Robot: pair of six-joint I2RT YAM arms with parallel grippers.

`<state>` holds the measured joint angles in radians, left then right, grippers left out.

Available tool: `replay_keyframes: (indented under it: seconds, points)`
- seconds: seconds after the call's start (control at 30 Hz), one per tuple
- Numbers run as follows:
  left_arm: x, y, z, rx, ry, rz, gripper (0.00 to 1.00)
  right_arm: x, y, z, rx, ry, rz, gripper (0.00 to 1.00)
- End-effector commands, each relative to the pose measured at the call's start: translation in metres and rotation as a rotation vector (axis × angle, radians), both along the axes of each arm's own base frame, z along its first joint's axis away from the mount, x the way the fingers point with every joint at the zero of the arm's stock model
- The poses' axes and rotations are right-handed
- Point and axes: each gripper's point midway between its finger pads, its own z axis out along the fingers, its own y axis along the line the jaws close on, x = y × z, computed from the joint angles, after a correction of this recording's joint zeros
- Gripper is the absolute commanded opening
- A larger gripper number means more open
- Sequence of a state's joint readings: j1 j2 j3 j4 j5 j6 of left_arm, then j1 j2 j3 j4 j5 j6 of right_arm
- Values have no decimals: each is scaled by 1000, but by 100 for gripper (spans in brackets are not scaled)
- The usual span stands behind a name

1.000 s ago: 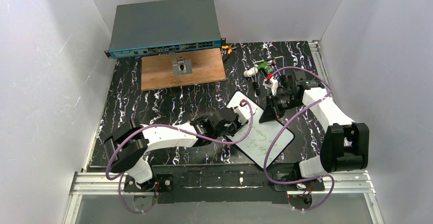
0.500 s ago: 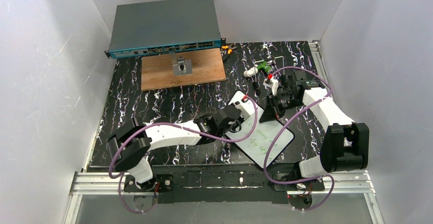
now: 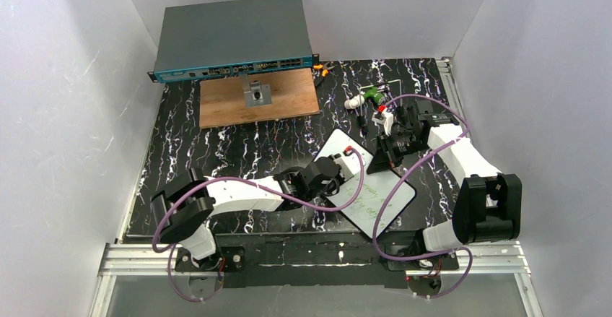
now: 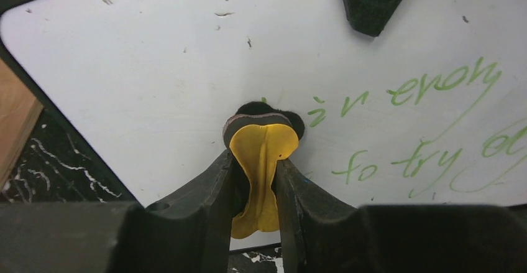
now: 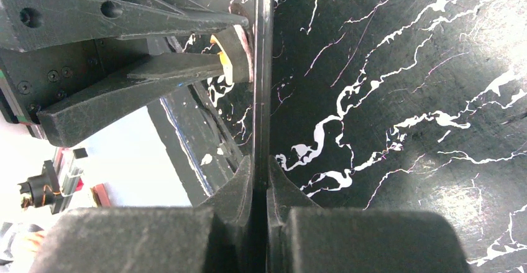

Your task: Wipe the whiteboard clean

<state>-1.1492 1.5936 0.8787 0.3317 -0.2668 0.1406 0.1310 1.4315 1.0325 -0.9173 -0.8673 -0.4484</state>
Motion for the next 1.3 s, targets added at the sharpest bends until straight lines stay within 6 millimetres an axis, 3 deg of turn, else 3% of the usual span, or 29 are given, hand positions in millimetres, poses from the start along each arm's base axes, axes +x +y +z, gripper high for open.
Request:
replay_keyframes:
  seconds: [0.0, 0.27, 0.37, 0.5, 0.6, 0.83, 1.03, 1.13, 1.2, 1.27]
  points:
    - [28, 9, 19, 44, -107, 140, 0, 16, 6, 14, 46, -164, 56, 1]
    - [38, 12, 24, 63, -142, 190, 0, 16, 7, 15, 53, -159, 56, 1]
    - [24, 5, 23, 28, -116, 101, 0, 16, 7, 15, 53, -159, 57, 1]
    - [-8, -9, 16, -18, -79, -72, 0, 16, 7, 15, 53, -159, 57, 1]
    - [-15, -15, 14, -11, -86, -105, 0, 16, 7, 15, 53, -159, 57, 1]
    - [16, -19, 33, 38, -176, 26, 0, 16, 7, 14, 53, -157, 57, 1]
    - [39, -1, 31, 96, -200, 151, 0, 16, 7, 15, 54, -160, 59, 1]
    - [19, -4, 16, 80, -122, 46, 0, 16, 7, 16, 55, -160, 59, 1]
    - [-16, -18, 5, 39, -46, -144, 0, 16, 7, 16, 54, -164, 58, 1]
    - [-34, -21, -2, 46, -17, -209, 0, 16, 7, 16, 55, -161, 58, 1]
